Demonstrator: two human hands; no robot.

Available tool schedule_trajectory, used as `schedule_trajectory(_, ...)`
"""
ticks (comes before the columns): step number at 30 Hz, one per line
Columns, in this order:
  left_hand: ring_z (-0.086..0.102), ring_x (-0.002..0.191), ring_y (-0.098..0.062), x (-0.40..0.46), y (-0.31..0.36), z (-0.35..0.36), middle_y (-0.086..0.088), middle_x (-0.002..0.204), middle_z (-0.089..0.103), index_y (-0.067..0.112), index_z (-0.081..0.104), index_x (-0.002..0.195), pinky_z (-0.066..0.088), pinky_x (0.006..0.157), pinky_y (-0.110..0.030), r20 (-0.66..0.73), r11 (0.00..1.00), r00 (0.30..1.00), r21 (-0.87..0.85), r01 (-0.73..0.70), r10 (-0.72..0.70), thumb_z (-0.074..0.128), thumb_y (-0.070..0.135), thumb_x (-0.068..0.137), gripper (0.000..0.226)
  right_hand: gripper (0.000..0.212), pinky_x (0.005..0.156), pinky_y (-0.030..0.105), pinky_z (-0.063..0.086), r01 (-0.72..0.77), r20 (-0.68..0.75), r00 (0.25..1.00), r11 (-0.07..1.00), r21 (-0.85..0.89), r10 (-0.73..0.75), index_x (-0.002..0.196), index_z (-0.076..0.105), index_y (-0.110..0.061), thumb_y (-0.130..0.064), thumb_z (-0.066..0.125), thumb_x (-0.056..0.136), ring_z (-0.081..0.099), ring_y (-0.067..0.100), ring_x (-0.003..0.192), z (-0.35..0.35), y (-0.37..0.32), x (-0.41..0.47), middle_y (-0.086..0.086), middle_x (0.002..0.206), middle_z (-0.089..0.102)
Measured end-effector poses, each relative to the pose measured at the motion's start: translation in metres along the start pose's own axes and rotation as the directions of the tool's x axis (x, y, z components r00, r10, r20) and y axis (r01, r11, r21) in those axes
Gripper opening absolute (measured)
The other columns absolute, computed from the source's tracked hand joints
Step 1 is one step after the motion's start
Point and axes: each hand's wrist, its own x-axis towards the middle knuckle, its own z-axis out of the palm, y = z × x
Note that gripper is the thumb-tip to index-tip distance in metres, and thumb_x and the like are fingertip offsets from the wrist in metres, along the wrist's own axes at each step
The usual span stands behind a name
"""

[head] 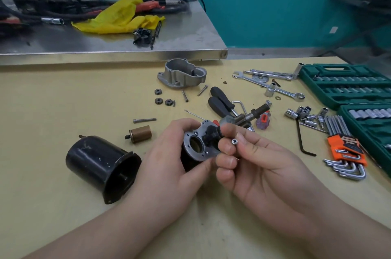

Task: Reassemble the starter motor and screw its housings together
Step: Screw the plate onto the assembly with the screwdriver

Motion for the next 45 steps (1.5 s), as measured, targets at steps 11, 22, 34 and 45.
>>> schedule_trajectory(11,0.067,0.110,-0.002,0.003,-0.005,-0.004,0.024,0.114,0.071,0.053,0.059,0.119,0.048,0.088,-0.014,0.024,0.984,0.998,-0.164,0.064,-0.061,0.086,0.052,0.074,0.052,0.039,0.068,0.029,0.062,0.029,0.012,1.000,0.998,-0.060,-0.028,0.111,0.079,0.000,0.012,0.063,0.078,0.070,0.023,0.075,0.000,-0.003,-0.006,0.013,0.089,0.065)
schedule_trajectory(22,0.068,0.106,0.009,0.003,0.000,-0.004,0.036,0.113,0.069,0.049,0.063,0.114,0.046,0.085,-0.004,-0.006,0.994,0.999,-0.106,0.033,-0.034,0.094,0.046,0.067,0.057,0.022,0.063,0.022,0.053,0.315,0.003,0.906,0.670,-0.672,-0.423,0.083,0.081,-0.020,-0.002,0.073,0.074,0.062,0.014,0.064,-0.001,0.006,-0.009,0.003,0.072,0.069)
schedule_trajectory(34,0.068,0.111,0.002,0.003,0.000,-0.005,0.030,0.117,0.070,0.054,0.059,0.118,0.049,0.087,-0.008,0.014,0.996,0.999,-0.087,-0.037,0.038,0.084,0.061,0.066,0.058,0.017,0.061,0.033,0.058,0.325,0.084,0.814,0.331,-0.886,-0.574,0.082,0.075,-0.027,-0.011,0.081,0.080,0.069,0.019,0.061,-0.009,0.006,-0.004,0.000,0.074,0.071)
schedule_trajectory(45,0.068,0.108,0.004,0.003,0.000,-0.004,0.031,0.115,0.070,0.054,0.059,0.117,0.051,0.088,-0.010,-0.001,0.997,0.999,-0.063,-0.044,0.044,0.096,0.046,0.070,0.061,0.023,0.075,0.028,0.060,0.344,0.217,0.735,0.077,-0.936,-0.643,0.098,0.077,-0.031,-0.013,0.076,0.083,0.074,0.017,0.084,-0.014,0.012,0.003,-0.010,0.091,0.076)
